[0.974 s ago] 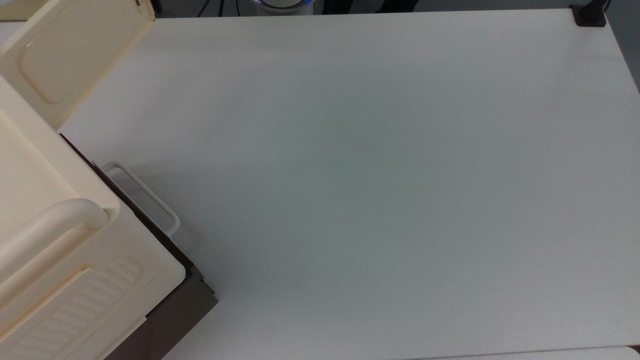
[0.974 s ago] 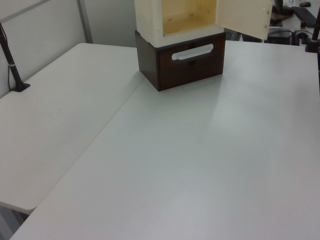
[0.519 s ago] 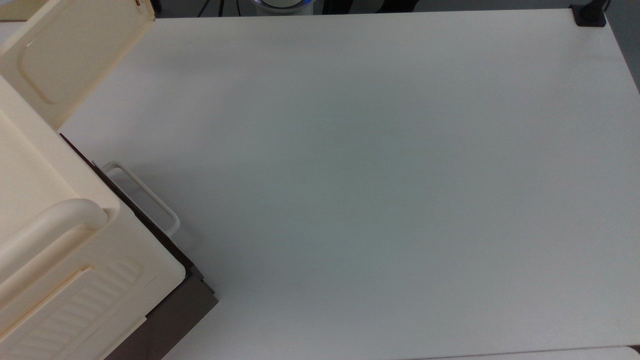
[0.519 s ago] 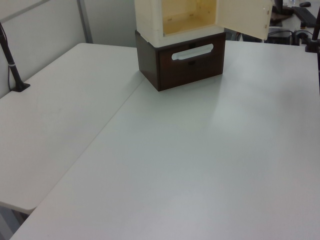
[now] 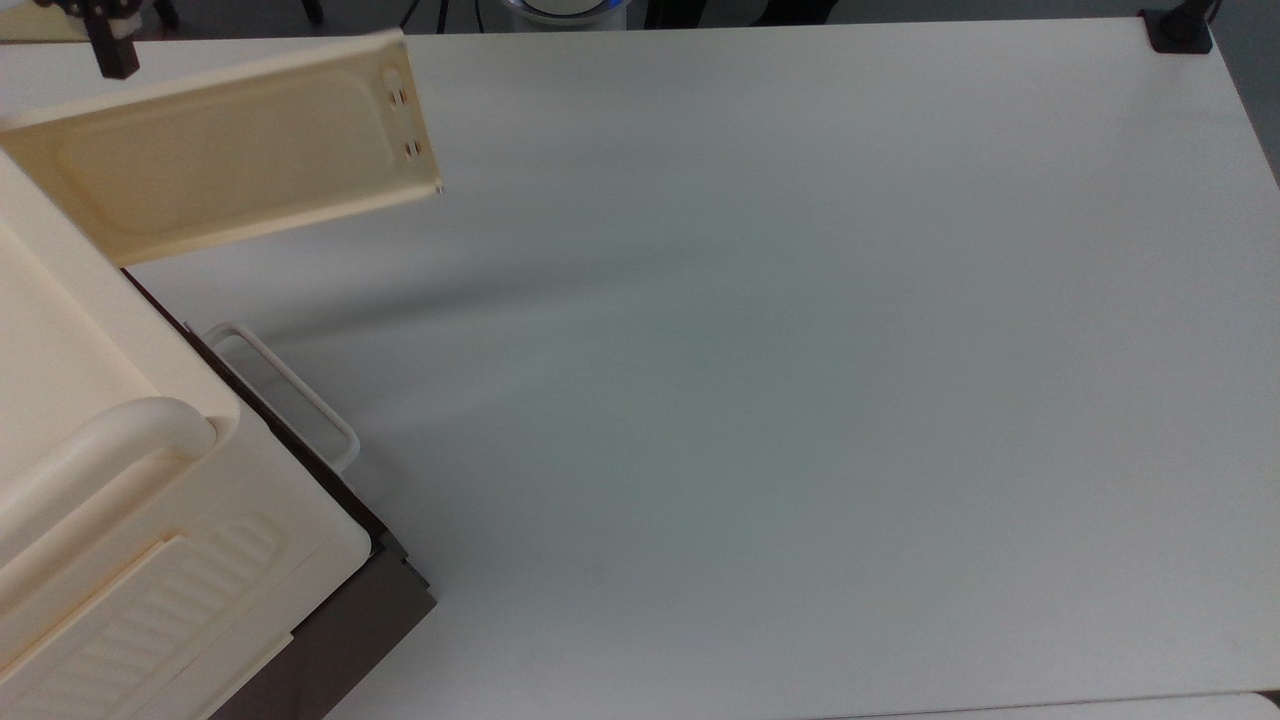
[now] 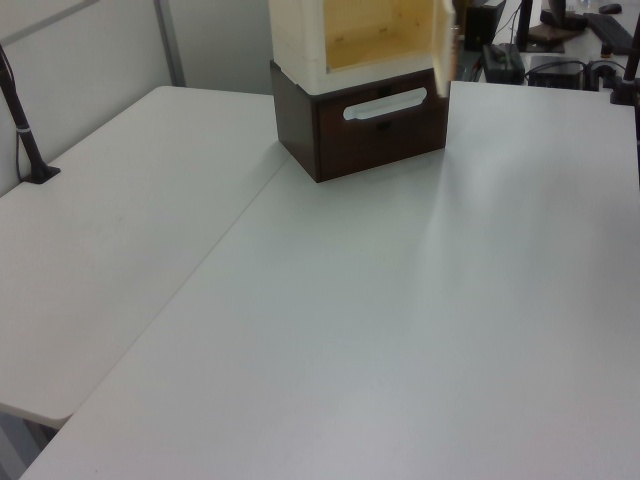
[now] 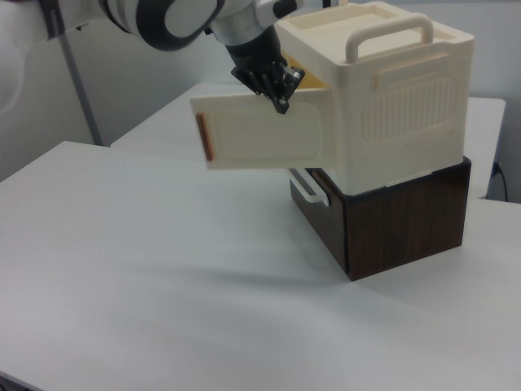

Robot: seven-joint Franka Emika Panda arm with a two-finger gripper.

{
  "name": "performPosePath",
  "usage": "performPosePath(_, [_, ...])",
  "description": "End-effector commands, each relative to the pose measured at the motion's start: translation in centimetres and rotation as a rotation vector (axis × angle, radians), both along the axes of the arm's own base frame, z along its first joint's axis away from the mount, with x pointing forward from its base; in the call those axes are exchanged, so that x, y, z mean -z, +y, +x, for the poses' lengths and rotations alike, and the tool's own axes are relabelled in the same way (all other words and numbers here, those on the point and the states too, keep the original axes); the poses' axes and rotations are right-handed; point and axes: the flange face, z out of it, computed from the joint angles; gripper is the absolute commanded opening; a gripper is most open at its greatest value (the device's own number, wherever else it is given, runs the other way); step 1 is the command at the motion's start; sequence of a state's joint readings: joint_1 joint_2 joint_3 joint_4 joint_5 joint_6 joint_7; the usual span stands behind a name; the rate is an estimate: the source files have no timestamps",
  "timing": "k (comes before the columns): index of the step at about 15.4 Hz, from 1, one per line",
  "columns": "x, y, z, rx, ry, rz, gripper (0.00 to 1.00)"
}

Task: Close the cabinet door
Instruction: 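Sweep the gripper along the door, swinging it shut against the cabinet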

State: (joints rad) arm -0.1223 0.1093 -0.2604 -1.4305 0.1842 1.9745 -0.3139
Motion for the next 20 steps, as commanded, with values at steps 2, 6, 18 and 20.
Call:
performPosePath(2, [0.0,0.7,0.6,0.015,-0.032,0.015,0.0])
performPosePath(6, [1.0,0.7,2.2,0.024,-0.078,-0.005,0.0])
performPosePath(18, [3.2,1.7,6.6,0.075,-0.246,-0.04,0.0])
performPosePath(20, [3.1,1.7,6.5,0.073,-0.246,-0.042,0.0])
